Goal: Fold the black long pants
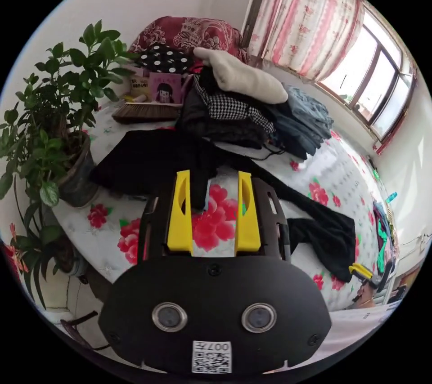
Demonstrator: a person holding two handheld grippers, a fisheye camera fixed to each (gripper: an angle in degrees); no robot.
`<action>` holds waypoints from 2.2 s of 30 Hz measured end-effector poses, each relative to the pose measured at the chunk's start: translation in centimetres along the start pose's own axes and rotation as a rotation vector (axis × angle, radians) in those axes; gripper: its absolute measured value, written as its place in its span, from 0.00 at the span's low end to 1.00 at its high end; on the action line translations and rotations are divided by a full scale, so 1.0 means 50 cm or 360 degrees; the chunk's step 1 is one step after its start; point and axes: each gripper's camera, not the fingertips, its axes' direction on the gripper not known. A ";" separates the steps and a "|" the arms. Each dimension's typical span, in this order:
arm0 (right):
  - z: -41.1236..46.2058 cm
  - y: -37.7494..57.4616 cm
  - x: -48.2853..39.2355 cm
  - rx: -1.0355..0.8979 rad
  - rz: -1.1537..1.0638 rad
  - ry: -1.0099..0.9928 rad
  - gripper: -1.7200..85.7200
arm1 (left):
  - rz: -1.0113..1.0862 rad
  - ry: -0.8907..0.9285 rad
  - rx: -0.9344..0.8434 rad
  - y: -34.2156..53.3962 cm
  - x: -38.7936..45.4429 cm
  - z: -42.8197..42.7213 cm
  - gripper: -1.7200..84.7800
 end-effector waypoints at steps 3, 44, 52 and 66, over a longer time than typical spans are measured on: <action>0.007 0.000 -0.009 -0.0094 -0.0062 0.0016 0.15 | 0.0292 0.0002 -0.0280 0.163 0.064 0.026 0.18; -1.086 0.288 0.201 0.1441 0.0247 0.0408 0.02 | 0.0566 0.0419 0.1144 0.150 0.166 -0.641 0.01; -0.717 -0.038 0.494 0.0691 0.0705 0.0415 0.09 | 0.0506 0.0560 0.0050 -0.079 0.333 -0.117 0.16; -0.153 0.125 0.283 -0.0025 0.0473 -0.0135 0.11 | 0.0639 0.0296 -0.0633 0.096 0.364 0.206 0.16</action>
